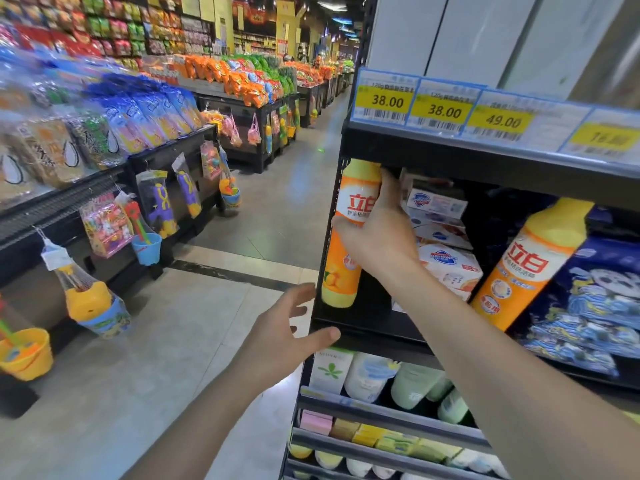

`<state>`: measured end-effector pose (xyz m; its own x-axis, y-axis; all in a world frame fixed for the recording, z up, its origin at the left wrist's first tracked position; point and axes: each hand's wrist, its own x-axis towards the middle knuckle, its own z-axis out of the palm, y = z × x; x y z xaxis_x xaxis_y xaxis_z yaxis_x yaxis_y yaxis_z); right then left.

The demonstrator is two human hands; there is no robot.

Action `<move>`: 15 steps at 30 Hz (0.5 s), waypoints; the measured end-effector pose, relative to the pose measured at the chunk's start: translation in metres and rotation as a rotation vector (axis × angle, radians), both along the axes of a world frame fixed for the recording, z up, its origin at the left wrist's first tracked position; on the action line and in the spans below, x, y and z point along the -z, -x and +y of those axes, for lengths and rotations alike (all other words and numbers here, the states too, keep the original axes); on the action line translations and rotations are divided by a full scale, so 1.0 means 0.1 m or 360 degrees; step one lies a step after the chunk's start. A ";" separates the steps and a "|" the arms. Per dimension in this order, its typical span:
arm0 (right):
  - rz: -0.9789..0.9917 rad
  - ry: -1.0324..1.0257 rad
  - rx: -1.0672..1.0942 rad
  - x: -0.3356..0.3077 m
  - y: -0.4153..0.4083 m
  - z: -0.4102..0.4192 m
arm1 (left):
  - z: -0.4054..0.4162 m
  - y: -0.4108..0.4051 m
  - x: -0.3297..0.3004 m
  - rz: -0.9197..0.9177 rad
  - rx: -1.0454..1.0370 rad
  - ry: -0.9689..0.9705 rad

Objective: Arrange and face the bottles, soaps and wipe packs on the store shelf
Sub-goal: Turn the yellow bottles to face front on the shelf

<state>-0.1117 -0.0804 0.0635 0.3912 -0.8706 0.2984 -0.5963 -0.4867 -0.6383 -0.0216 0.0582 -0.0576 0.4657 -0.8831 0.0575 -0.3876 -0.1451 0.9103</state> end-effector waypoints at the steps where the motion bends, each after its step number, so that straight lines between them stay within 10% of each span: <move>1: -0.0055 -0.0054 -0.0024 -0.01 0.05 0.04 | 0.03 0.01 -0.03 0.0020 -0.0035 0.0044; 9: -0.0447 -0.0364 -0.0335 0.01 0.62 0.53 | 0.35 0.27 -0.31 0.0310 0.0194 0.0207; 15: -0.0329 0.0032 -0.0186 0.10 0.91 1.02 | 0.38 0.74 -0.41 0.0232 0.0157 0.0206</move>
